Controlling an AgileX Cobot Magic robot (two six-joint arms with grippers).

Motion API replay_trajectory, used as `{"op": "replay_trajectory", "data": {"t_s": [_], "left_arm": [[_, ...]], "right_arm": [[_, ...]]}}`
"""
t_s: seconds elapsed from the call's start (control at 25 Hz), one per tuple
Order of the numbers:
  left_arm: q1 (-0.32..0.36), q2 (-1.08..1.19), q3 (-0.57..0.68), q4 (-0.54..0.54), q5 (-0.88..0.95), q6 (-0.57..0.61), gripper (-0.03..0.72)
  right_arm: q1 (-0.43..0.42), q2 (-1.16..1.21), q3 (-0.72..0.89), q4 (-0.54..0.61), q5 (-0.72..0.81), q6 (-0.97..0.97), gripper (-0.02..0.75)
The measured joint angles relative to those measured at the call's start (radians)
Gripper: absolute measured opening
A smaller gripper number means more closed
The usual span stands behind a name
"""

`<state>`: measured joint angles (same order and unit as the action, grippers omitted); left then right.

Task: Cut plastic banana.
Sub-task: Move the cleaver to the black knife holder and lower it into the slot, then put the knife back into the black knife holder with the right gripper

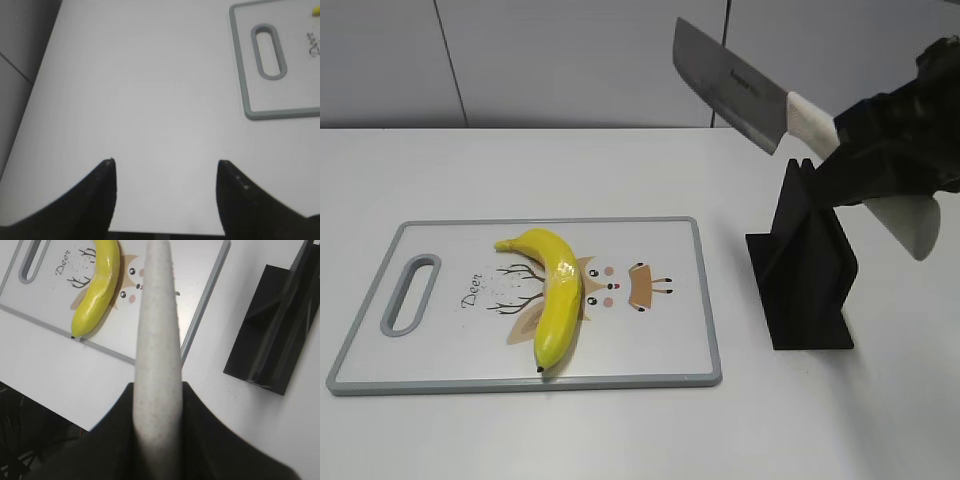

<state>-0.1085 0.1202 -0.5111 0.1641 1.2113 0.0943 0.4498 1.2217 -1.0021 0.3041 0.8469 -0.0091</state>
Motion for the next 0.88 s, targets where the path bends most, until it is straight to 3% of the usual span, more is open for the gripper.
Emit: {"op": "replay_trajectory", "data": {"t_s": [0.2,0.64,0.88], "left_arm": [[0.0,-0.119,0.007,0.0,-0.03,-0.004,0.587],[0.0,-0.125,0.04,-0.001,-0.13,-0.005,0.576],[0.0,-0.125,0.046,-0.002,-0.13,-0.005,0.567]], "right_arm": [[0.0,-0.043,0.0,-0.083,0.0,0.135,0.162],[0.0,-0.035,0.002,-0.326,0.0,0.45,0.162],[0.0,0.021,0.002,-0.355,0.0,0.478,0.162]]}}
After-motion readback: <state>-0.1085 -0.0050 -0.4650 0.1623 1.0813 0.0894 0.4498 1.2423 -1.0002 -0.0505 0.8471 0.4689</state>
